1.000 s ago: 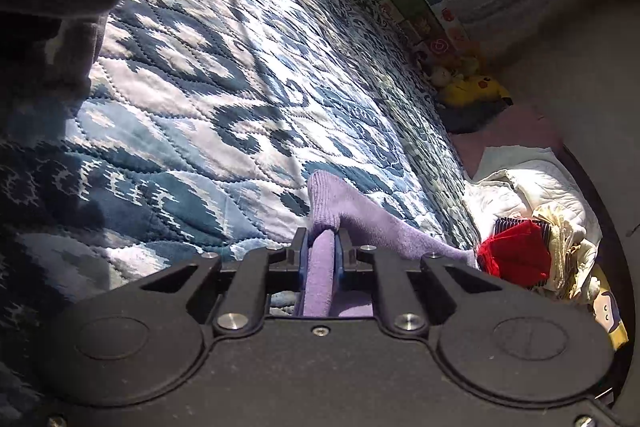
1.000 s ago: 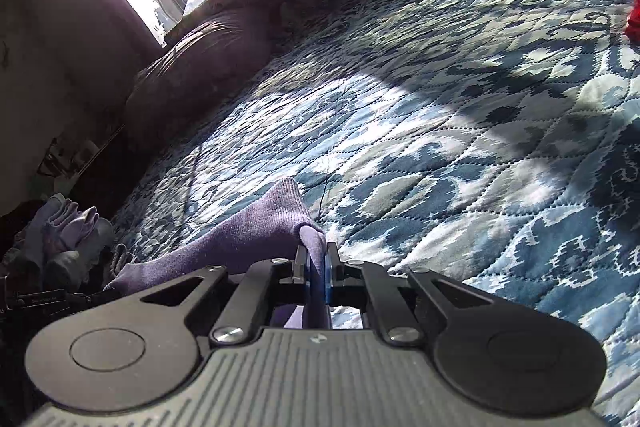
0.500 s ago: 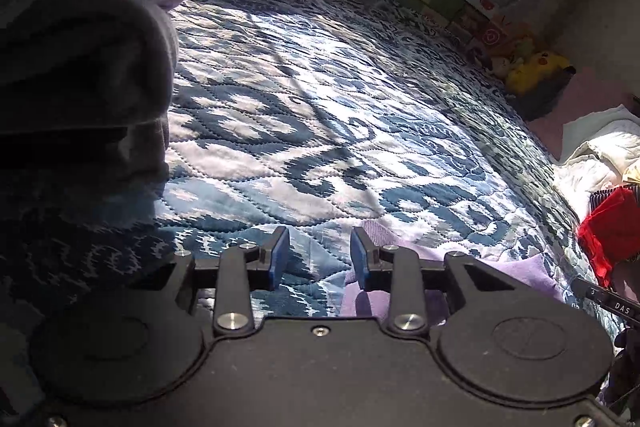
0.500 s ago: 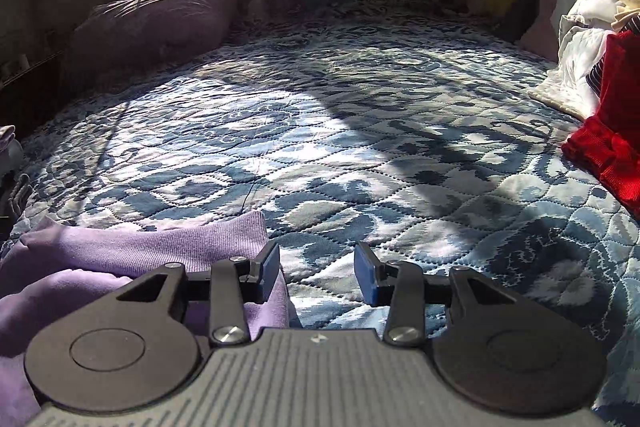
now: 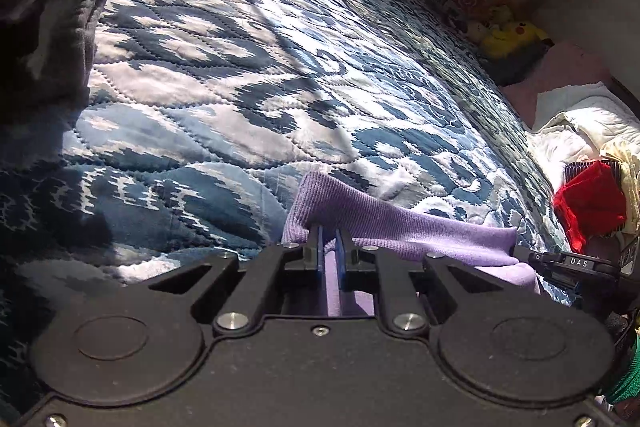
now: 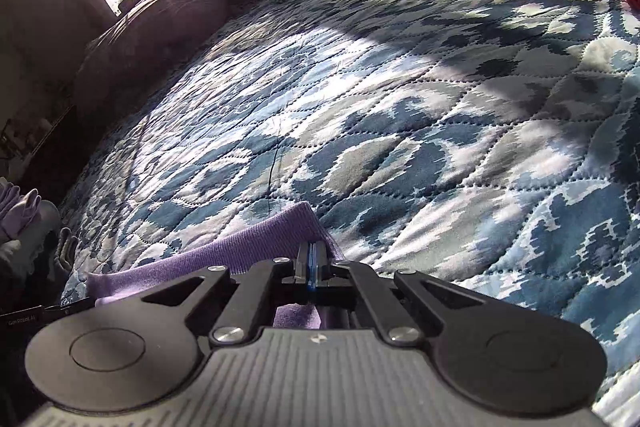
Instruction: Fold clothes
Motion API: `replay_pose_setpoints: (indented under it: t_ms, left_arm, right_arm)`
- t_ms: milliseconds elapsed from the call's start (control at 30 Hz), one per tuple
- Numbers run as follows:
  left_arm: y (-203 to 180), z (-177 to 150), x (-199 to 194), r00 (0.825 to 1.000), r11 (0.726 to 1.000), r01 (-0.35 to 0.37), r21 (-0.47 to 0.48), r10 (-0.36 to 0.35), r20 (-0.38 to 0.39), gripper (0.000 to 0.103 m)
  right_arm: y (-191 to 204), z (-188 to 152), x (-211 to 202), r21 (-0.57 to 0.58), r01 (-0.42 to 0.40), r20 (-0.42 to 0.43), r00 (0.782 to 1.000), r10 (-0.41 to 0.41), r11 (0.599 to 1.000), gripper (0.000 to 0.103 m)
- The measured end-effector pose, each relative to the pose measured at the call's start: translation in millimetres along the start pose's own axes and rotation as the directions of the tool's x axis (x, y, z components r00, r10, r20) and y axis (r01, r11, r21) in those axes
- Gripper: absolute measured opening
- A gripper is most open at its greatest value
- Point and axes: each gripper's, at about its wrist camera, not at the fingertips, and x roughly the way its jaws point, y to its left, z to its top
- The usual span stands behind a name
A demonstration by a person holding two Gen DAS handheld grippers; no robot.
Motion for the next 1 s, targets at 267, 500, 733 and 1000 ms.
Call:
replay_pose_setpoints:
  t_ms: [267,500,733,1000]
  left_arm:
    - [-26,-3,-60,0.996,0.993,-0.078,0.09,0.074,0.046,0.034]
    - [-65,-94,-172,0.988,0.953,-0.109,0.283,0.073,0.133,0.039]
    - [-127,-226,-217,0.982,0.833,-0.182,0.522,0.128,0.139,0.042]
    - [-157,-322,-212,0.969,0.715,-0.244,0.655,0.206,0.135,0.049]
  right_arm:
    - [37,-4,-70,-0.051,0.052,0.112,0.993,-0.046,0.997,0.014]
    - [98,-118,-179,-0.32,-0.016,0.11,0.992,0.054,0.947,0.014]
    - [148,-266,-228,-0.618,0.041,0.074,0.997,0.006,0.785,0.018]
    - [155,-360,-242,-0.718,0.166,0.12,0.986,-0.115,0.676,0.031]
